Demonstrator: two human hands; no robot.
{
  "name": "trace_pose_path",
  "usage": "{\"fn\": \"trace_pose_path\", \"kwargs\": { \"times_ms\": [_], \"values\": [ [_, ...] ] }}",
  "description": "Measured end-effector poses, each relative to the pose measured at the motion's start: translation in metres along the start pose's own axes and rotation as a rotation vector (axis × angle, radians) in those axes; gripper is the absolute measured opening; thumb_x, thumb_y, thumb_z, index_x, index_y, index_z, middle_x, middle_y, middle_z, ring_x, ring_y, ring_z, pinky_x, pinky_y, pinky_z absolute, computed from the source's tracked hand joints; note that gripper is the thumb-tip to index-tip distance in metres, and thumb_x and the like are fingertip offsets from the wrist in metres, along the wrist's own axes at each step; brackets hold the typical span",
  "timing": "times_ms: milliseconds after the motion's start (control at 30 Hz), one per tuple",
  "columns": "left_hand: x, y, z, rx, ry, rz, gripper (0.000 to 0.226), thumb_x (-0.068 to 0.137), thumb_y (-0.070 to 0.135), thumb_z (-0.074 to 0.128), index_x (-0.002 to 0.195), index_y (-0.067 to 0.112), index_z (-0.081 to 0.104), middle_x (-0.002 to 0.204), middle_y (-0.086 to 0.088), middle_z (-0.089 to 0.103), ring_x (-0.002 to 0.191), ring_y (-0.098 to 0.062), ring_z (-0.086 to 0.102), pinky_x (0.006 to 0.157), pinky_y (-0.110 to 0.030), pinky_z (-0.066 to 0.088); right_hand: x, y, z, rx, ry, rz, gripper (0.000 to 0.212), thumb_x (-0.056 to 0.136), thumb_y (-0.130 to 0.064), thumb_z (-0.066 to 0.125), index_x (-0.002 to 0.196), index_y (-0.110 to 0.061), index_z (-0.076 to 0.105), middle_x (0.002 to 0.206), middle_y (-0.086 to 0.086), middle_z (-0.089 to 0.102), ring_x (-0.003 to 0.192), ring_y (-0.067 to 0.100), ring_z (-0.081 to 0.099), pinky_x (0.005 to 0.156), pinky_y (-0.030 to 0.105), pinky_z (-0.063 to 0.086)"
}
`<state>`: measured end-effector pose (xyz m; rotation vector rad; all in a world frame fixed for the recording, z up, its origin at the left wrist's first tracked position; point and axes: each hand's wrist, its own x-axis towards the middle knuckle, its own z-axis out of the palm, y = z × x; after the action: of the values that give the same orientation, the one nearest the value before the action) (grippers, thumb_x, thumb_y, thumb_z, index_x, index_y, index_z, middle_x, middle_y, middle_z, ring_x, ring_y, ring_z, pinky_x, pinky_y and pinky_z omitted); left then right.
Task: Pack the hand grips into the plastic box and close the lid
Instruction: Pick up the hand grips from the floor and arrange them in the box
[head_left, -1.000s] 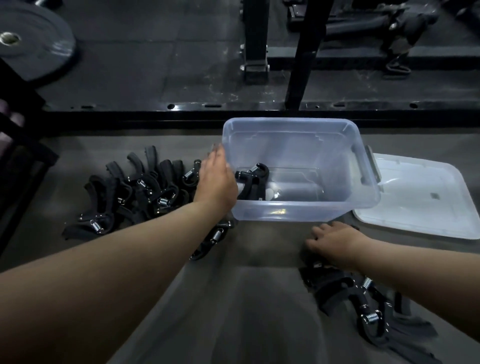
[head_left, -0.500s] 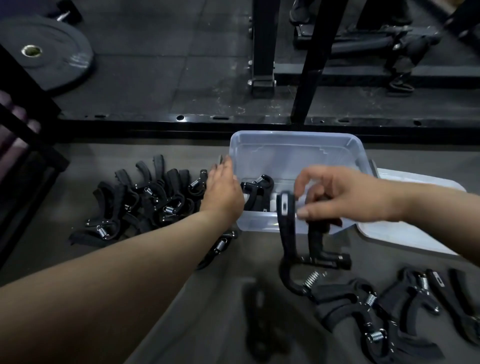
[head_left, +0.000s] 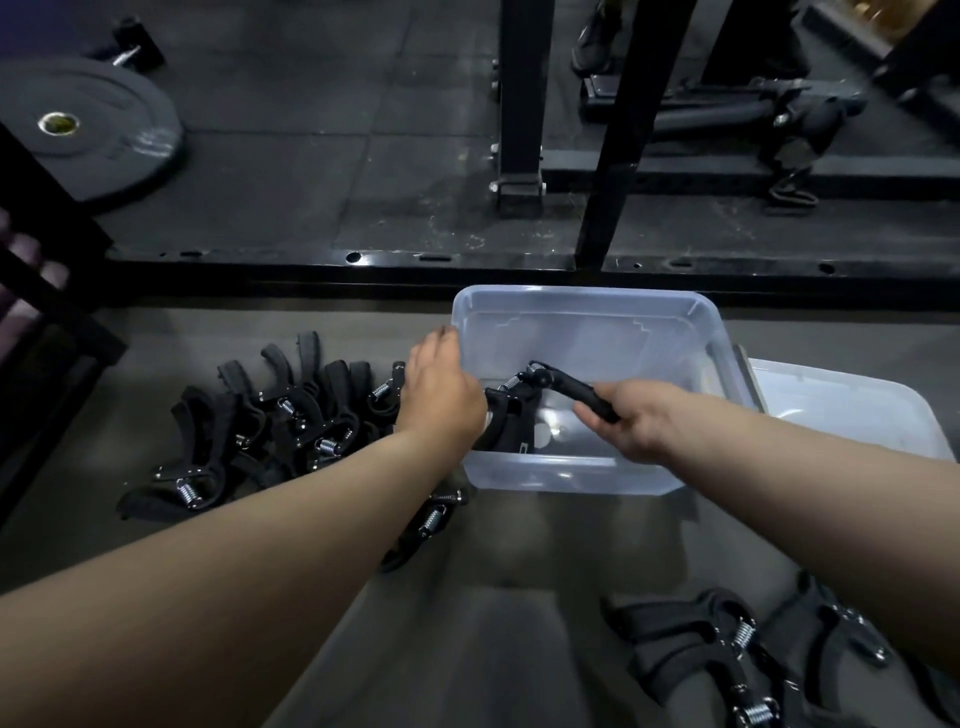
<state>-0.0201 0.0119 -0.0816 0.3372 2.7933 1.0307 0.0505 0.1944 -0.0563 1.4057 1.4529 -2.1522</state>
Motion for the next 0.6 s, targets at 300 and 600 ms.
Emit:
{"fn": "trace_pose_path", "kwargs": {
  "times_ms": [300, 600],
  "values": [
    [0.002, -0.014, 0.009, 0.056, 0.006, 0.085, 0.062, 0.096, 0.007, 0.029, 0.156, 0.013, 0.015, 0.163, -0.001, 0.013, 0.15, -0.019, 0.005, 0.123, -0.037, 0.008, 0.027, 0.004, 0.016, -0.324, 0.124, -0.052, 0.033, 0.1, 0.009, 0.033, 0.13, 0.015, 0.047, 0.091, 0.011, 0.05, 0.054, 0.024, 0.039, 0.029, 0.011, 0.031],
    [0.002, -0.015, 0.012, 0.068, 0.036, 0.099, 0.06, 0.096, 0.007, 0.03, 0.155, 0.012, 0.017, 0.163, -0.001, 0.015, 0.15, -0.018, 0.007, 0.123, -0.037, 0.011, 0.041, 0.013, 0.035, -0.592, 0.046, 0.165, 0.024, 0.097, 0.008, 0.037, 0.08, -0.001, 0.052, 0.081, 0.015, 0.06, 0.073, 0.027, 0.062, 0.065, 0.041, 0.052]
  ]
}}
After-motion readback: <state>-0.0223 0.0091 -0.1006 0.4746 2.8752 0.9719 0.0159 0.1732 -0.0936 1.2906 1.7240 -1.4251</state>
